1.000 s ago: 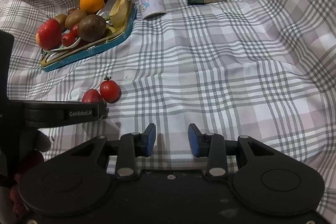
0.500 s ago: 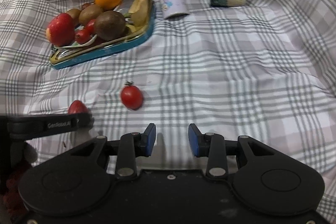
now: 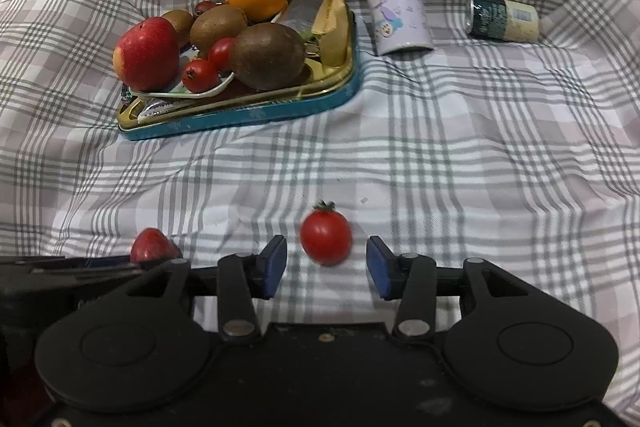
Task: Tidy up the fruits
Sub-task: 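Grasp the red plum with the left gripper while the right grasps a cherry tomato, then carry the plum and cherry tomato over the white tray and release both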
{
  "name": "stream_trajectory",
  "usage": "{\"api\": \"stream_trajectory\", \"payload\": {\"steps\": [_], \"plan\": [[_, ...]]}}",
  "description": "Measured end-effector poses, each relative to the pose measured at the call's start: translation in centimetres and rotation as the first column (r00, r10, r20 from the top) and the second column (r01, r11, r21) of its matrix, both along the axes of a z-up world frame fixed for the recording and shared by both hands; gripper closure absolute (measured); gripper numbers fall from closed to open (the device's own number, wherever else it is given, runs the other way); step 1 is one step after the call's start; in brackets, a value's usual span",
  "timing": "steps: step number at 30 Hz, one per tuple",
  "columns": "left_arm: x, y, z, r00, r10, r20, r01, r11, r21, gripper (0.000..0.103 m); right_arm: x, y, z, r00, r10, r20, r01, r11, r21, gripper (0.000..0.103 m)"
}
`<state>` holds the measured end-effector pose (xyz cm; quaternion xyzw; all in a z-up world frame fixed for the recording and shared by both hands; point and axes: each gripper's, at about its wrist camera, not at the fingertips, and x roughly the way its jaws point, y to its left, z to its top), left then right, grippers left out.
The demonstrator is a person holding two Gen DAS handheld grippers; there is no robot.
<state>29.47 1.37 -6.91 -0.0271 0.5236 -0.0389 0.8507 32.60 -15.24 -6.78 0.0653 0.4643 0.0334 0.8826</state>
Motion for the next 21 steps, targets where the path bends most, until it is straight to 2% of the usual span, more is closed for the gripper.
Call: {"api": "stream_trajectory", "payload": {"steps": [8, 9, 10, 21], "plan": [[0.1, 0.0, 0.0, 1.0, 0.006, 0.0, -0.006, 1.0, 0.001, 0.061, 1.2, 0.7, -1.7, 1.0, -0.001, -0.01, 0.001, 0.999, -0.046, 0.057], [0.1, 0.0, 0.0, 1.0, 0.006, 0.0, -0.006, 1.0, 0.001, 0.061, 1.2, 0.8, -1.8, 1.0, -0.003, -0.009, 0.002, 0.999, -0.055, 0.065], [0.1, 0.0, 0.0, 1.0, 0.006, -0.001, -0.006, 1.0, 0.002, 0.061, 1.2, 0.8, -1.8, 1.0, -0.001, -0.001, 0.001, 0.998, -0.061, 0.069], [-0.5, 0.0, 0.8, 1.0, 0.011, 0.006, -0.011, 1.0, 0.005, 0.061, -0.2, -0.4, -0.3, 0.999, -0.025, 0.022, 0.025, 0.999, -0.027, 0.069]]}}
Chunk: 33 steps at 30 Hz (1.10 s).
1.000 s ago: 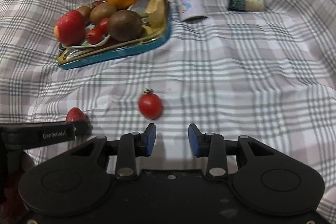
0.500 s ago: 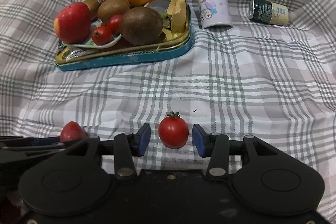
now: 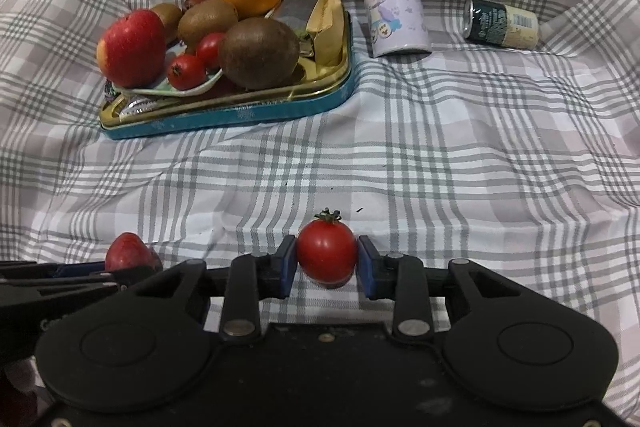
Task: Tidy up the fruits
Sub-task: 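Carry the plum and cherry tomato over the white tray and release both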
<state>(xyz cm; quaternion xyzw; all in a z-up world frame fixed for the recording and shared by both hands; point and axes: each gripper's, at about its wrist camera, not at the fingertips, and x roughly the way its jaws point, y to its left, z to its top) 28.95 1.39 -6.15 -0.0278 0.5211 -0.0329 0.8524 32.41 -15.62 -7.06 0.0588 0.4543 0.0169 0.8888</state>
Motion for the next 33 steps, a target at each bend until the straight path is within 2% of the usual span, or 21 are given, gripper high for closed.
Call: {"api": "stream_trajectory", "payload": {"steps": [8, 18, 27, 33], "plan": [[-2.4, 0.3, 3.2, 0.999, -0.006, 0.052, 0.006, 1.0, 0.004, 0.061, -3.4, -1.1, 2.9, 1.0, -0.009, 0.024, 0.008, 0.999, 0.037, 0.069], [-9.0, -0.2, 6.5, 0.996, -0.062, 0.068, 0.062, 0.998, -0.002, 0.061, -11.7, -2.4, 6.4, 0.998, -0.017, 0.06, 0.013, 0.998, 0.062, 0.069], [-14.9, -2.3, 5.6, 0.993, -0.114, -0.001, 0.114, 0.992, -0.048, 0.061, -19.9, -2.8, 6.4, 0.999, -0.031, 0.024, 0.029, 0.997, 0.069, 0.069], [-16.1, -4.0, 3.7, 0.988, -0.143, -0.058, 0.14, 0.989, -0.046, 0.061, -23.6, -3.6, 5.1, 0.998, -0.055, -0.042, 0.058, 0.996, 0.068, 0.069]]}}
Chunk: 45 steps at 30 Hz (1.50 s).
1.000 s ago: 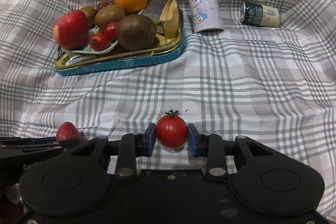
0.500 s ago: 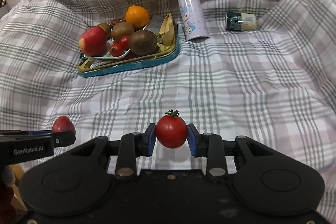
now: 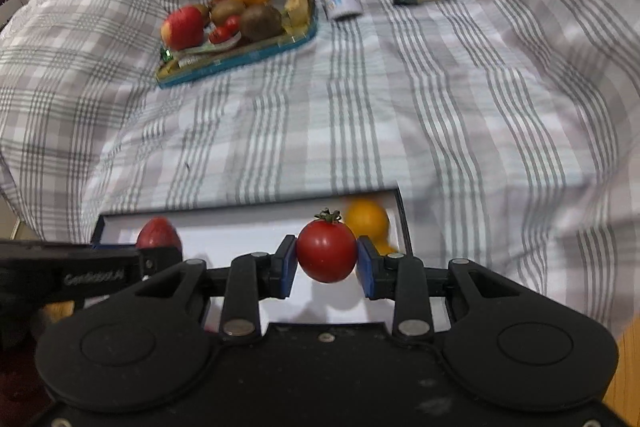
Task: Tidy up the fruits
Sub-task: 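Carry the plum and cherry tomato over the white tray and release both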
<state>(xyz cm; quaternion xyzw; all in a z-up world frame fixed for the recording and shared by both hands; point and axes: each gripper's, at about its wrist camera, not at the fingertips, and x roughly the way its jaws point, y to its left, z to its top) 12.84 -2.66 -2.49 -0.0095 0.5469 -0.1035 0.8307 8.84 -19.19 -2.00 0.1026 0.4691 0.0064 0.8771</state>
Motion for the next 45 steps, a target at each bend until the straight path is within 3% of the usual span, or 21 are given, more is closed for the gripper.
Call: {"api": "stream_trajectory", "payload": {"steps": [6, 14, 28, 40, 45], "plan": [[0.4, -1.1, -1.2, 1.0, -0.008, 0.003, 0.008, 0.999, 0.043, 0.061, -1.4, -0.4, -1.8, 0.998, -0.017, -0.062, 0.017, 1.0, -0.002, 0.069], [1.1, -1.7, -1.7, 1.0, -0.011, 0.008, 0.01, 0.997, 0.074, 0.061, -1.0, -0.1, -2.5, 0.997, -0.017, -0.077, 0.016, 1.0, -0.017, 0.069], [-0.2, -0.1, -0.3, 0.997, 0.062, 0.053, -0.067, 0.993, 0.1, 0.061, 0.3, 1.4, -2.3, 0.998, 0.034, -0.05, -0.036, 0.999, -0.036, 0.069], [-2.6, 2.3, 0.2, 0.987, 0.138, 0.077, -0.146, 0.983, 0.108, 0.061, 0.5, 4.3, -0.5, 0.991, 0.136, 0.019, -0.134, 0.989, -0.064, 0.069], [-3.4, 3.8, 0.0, 0.981, 0.182, 0.074, -0.189, 0.976, 0.106, 0.061, 1.3, 5.9, -1.2, 0.985, 0.171, -0.003, -0.171, 0.984, -0.044, 0.069]]}}
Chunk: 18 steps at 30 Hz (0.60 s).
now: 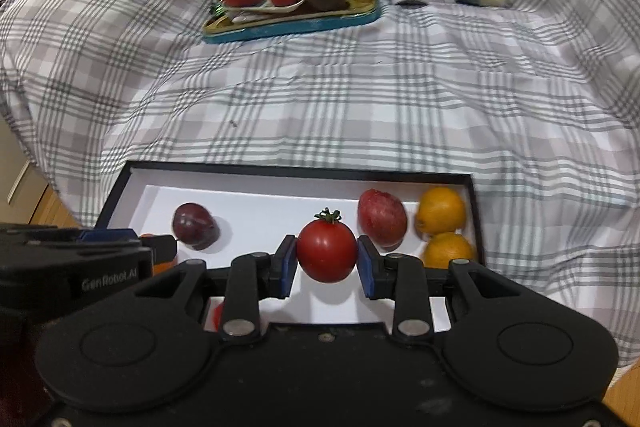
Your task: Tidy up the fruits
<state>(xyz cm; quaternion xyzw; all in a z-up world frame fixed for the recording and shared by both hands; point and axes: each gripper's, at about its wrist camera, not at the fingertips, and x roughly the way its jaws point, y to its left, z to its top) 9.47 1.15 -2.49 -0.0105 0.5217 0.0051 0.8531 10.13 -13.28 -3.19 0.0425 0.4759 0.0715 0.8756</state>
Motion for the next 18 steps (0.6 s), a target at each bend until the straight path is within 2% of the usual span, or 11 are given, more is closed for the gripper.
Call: {"api": "stream_trajectory", "payload": {"steps": [9, 18], "plan": [[-1.0, 1.5, 0.1, 0.999, 0.047, 0.016, -0.047, 0.999, 0.001, 0.061, -0.1, 2.1, -0.4, 0.999, 0.05, 0.014, -0.049, 0.999, -0.021, 0.069], [-2.0, 1.4, 0.8, 0.998, 0.04, 0.044, -0.04, 0.999, -0.006, 0.061, -1.5, 1.6, 1.5, 0.996, 0.035, 0.084, -0.036, 0.999, 0.007, 0.069]]}}
